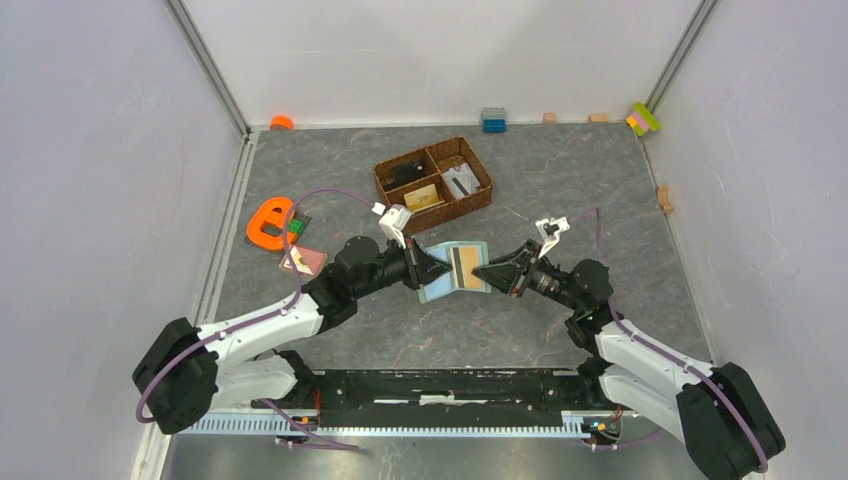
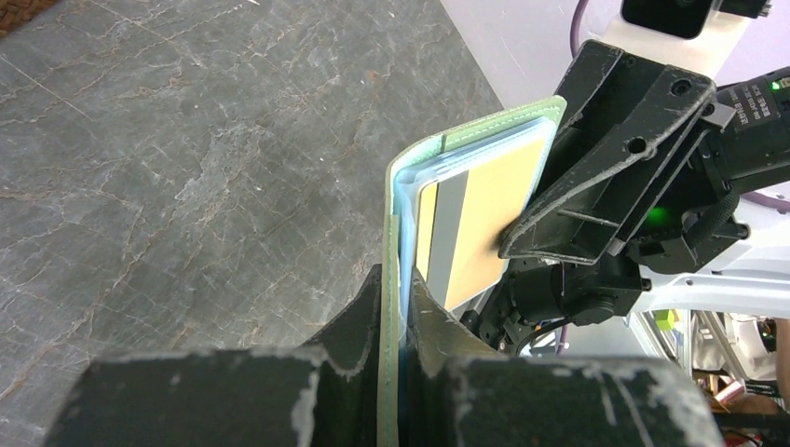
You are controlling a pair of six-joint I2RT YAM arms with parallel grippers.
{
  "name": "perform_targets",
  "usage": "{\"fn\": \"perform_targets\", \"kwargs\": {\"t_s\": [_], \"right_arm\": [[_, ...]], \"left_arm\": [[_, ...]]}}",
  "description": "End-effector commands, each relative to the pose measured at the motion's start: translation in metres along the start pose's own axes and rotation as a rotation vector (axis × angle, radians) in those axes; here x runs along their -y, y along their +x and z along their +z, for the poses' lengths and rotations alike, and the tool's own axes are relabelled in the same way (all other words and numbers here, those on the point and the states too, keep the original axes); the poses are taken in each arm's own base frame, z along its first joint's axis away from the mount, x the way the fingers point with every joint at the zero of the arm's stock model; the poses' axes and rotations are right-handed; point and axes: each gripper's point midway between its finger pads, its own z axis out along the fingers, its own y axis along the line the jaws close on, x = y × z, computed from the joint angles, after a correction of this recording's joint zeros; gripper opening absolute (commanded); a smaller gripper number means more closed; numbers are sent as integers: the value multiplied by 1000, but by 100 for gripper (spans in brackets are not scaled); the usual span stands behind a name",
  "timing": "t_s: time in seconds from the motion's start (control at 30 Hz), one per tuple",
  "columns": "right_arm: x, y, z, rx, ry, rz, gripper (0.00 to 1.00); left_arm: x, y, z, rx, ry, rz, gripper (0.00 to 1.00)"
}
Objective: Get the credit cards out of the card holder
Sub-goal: Remove the credit card from the card holder.
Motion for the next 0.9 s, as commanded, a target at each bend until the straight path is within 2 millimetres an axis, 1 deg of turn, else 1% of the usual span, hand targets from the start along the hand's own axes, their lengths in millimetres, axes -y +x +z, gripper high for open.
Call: {"fn": "perform_targets", "kwargs": {"t_s": [0.0,0.03,0.07,0.17,0.27,0.33,0.43,0.53,0.6,0.63,0.7,0.77,0.87], "right_arm": [[-3,-10,5,17,-11,-16,21],[-1,-9,5,13,-6,-12,19],[1,-7,6,5,3,-4,14],[5,-4,8,-13,14,12,6],[9,-1,8,-22,30,24,2],[12,-1,7,-21,49,26,0],[19,0,7,-22,84,40,0],[25,2,7,-30,116,61,0],[30,3,6,-34,143,73,0],[34,5,5,-38,160,81,0],[40,4,4,-33,187,89,0],[48,6,1,-25,230,100,0],[54,6,-2,-14,255,119,0]], "left_arm": [[25,-25,-3,62,86,51,2],[25,-25,-3,64,83,53,2],[25,-26,-4,66,80,54,2],[23,-28,-6,79,66,62,2],[15,-32,-10,101,16,64,8],[8,-35,-13,118,-30,65,16],[-7,-40,-17,145,-114,64,29],[-24,-44,-21,164,-218,58,50],[-32,-47,-25,175,-275,51,60],[-32,-49,-26,180,-279,53,64],[-24,-51,-30,195,-237,68,73],[-17,-56,-38,238,-201,70,78],[-8,-62,-51,304,-143,85,85]]}}
